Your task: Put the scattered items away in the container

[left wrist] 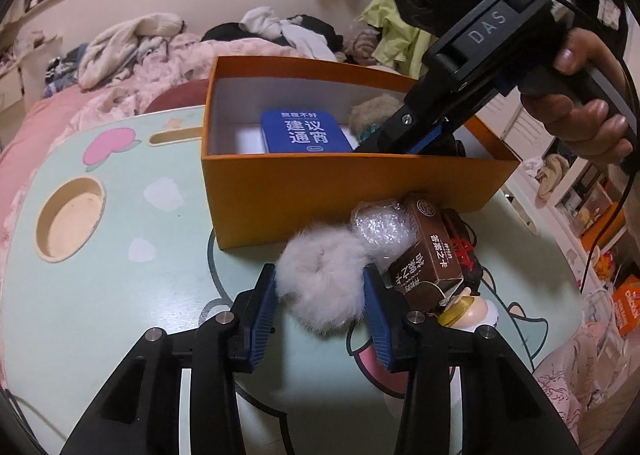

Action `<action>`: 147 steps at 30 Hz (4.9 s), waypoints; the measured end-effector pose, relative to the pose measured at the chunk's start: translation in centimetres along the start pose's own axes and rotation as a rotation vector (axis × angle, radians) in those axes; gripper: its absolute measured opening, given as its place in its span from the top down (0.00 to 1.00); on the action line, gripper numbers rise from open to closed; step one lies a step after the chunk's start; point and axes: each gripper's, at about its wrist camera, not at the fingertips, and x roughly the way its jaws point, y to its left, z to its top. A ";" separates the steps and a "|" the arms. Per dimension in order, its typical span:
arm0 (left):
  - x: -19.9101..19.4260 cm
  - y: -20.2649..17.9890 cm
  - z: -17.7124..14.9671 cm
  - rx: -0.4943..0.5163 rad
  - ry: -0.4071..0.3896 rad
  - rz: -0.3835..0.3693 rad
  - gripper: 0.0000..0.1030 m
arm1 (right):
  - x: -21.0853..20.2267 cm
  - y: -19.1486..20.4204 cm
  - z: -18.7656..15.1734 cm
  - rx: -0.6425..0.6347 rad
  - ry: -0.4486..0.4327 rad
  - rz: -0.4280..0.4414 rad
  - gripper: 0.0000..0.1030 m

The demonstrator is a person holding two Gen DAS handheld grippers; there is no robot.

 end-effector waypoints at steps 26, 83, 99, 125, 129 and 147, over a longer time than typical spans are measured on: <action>-1.4 1.3 -0.9 -0.040 -0.077 -0.070 0.60 | -8.6 1.9 -1.8 0.012 -0.347 0.019 0.67; -2.3 -1.5 -4.3 0.036 -0.111 0.096 0.72 | 3.3 2.6 -23.8 0.083 -0.920 -0.495 0.16; -4.9 -1.5 -3.5 0.025 -0.201 0.059 0.73 | 2.4 1.6 -23.0 0.092 -0.943 -0.361 0.98; -5.1 -1.7 -4.9 -0.007 -0.233 0.053 0.73 | 1.2 1.2 -21.8 0.184 -0.934 -0.387 0.36; -5.1 -1.7 -4.9 -0.007 -0.233 0.052 0.73 | 1.3 0.8 -20.2 0.212 -0.885 -0.408 0.44; -4.5 -2.6 7.0 -0.007 -0.314 0.101 0.46 | -4.4 2.9 -16.8 0.096 -1.081 -0.365 0.74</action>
